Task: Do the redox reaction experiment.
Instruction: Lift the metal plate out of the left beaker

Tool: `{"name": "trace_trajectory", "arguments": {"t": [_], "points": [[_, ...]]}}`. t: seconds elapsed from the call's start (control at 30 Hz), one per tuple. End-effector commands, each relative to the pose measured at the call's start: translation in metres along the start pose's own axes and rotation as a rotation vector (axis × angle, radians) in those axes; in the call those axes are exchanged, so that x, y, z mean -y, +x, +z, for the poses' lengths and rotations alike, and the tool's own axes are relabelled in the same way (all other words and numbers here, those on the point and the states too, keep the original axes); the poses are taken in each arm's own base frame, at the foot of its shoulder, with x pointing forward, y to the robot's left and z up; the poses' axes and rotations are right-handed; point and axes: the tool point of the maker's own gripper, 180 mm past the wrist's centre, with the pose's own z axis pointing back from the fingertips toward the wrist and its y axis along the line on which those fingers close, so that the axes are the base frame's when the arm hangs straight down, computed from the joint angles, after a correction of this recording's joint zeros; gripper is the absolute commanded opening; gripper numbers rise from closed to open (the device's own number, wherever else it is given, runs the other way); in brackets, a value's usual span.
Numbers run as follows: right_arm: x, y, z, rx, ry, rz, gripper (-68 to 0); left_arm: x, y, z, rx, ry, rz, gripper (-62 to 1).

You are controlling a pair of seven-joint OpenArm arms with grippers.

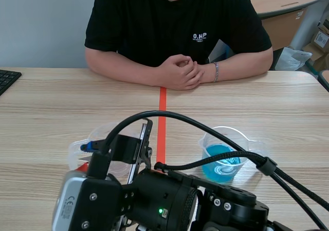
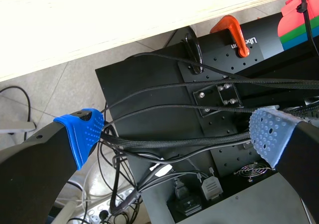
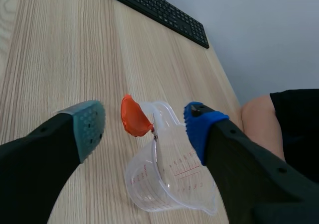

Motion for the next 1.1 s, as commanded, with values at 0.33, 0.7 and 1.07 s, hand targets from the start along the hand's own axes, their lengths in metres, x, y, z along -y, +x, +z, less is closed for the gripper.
{"name": "trace_trajectory", "arguments": {"t": [0.33,0.7,1.07], "points": [[0.008,0.006,-0.002,0.022,-0.016,0.013,-56.8,0.0,0.002,0.002,0.013,0.003,0.002,1.4],[0.011,0.01,-0.002,0.032,-0.025,0.018,-66.0,0.0,0.002,0.002,0.013,0.003,0.002,1.4],[0.063,0.026,0.01,0.049,-0.174,0.009,-66.0,0.0,0.003,0.002,0.014,0.003,0.002,1.4]]}}
